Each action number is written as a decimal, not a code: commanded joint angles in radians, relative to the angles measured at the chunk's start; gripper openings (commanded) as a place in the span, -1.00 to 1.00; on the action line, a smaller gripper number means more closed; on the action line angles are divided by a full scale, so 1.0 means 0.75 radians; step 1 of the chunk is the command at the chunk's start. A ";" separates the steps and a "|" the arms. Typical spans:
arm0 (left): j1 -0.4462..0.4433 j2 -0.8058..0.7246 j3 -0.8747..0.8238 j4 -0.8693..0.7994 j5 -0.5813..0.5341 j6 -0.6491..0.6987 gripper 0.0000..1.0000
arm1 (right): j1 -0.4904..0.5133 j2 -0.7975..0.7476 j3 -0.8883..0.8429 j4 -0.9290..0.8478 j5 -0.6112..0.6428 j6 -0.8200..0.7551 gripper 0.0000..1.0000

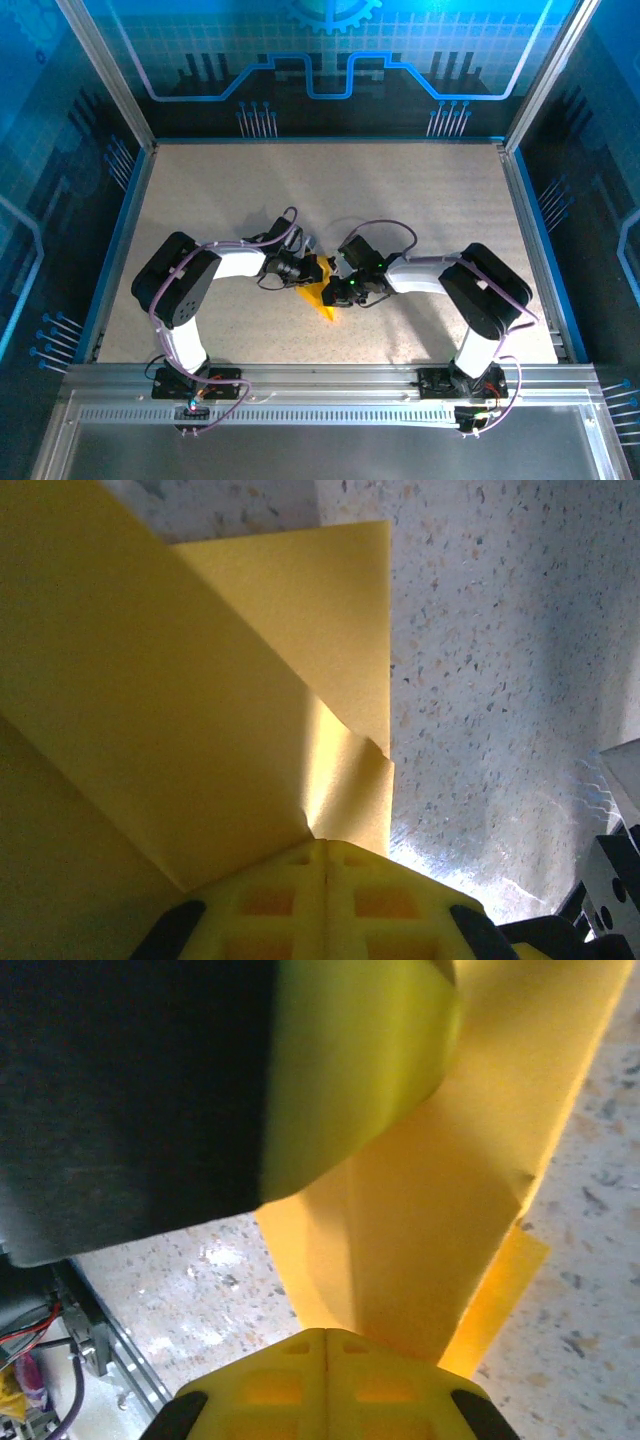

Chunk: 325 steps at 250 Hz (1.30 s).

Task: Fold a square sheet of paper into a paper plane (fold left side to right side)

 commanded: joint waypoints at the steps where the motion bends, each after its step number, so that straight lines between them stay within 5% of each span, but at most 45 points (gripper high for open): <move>1: -0.006 0.012 -0.037 -0.100 -0.090 0.001 -0.91 | -0.014 0.027 0.014 -0.056 0.036 -0.027 -0.87; 102: -0.005 -0.007 0.009 -0.092 -0.059 0.002 -0.91 | -0.003 0.075 -0.101 -0.093 0.093 -0.018 -0.92; 224: -0.015 -0.264 -0.108 0.001 -0.011 -0.088 -0.89 | -0.005 0.091 -0.148 -0.216 0.193 -0.064 -1.00; 325: -0.099 -0.193 -0.160 0.112 0.007 -0.154 -0.89 | -0.003 0.089 -0.139 -0.253 0.220 -0.073 -1.00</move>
